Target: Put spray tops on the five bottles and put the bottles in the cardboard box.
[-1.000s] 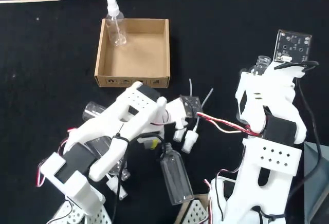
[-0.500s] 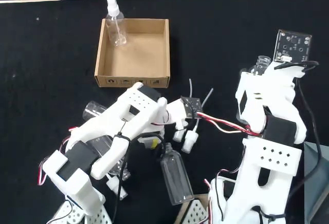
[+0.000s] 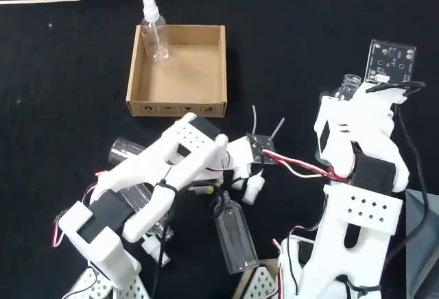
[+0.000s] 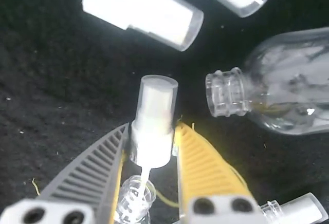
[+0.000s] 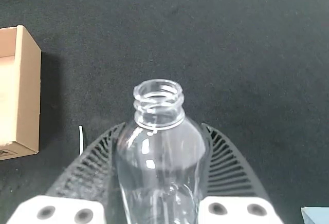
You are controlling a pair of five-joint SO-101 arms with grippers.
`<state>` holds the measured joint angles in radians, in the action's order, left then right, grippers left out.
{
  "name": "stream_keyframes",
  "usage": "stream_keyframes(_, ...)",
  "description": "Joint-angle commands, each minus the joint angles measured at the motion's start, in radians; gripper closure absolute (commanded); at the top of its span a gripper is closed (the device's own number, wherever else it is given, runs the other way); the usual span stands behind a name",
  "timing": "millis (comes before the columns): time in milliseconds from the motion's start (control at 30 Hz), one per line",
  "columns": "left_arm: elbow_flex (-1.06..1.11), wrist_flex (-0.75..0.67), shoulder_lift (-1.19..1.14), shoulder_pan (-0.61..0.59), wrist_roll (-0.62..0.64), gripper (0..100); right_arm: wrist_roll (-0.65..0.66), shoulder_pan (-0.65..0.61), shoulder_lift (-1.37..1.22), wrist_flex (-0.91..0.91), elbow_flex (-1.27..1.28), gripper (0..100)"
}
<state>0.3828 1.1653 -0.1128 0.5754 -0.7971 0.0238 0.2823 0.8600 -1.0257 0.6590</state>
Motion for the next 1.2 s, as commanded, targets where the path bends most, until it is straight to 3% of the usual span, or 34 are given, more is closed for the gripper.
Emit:
stream_keyframes(0, -0.096, 0.068, 0.017, 0.004, 0.003, 97, 0.003, 0.003, 0.039, 0.041, -0.054, 90.0)
stream_keyframes(200, -0.189, 0.11, 0.017, 0.001, 0.124, 97, 0.003, 0.003, 0.038, 0.041, -0.054, 90.0)
stream_keyframes(933, -0.367, 0.115, 0.017, -0.001, 0.368, 97, 0.003, 0.003, 0.038, 0.041, -0.054, 90.0)
stream_keyframes(1167, -0.475, 0.226, 0.066, -0.001, 0.442, 97, 0.003, 0.003, 0.038, 0.041, -0.054, 90.0)
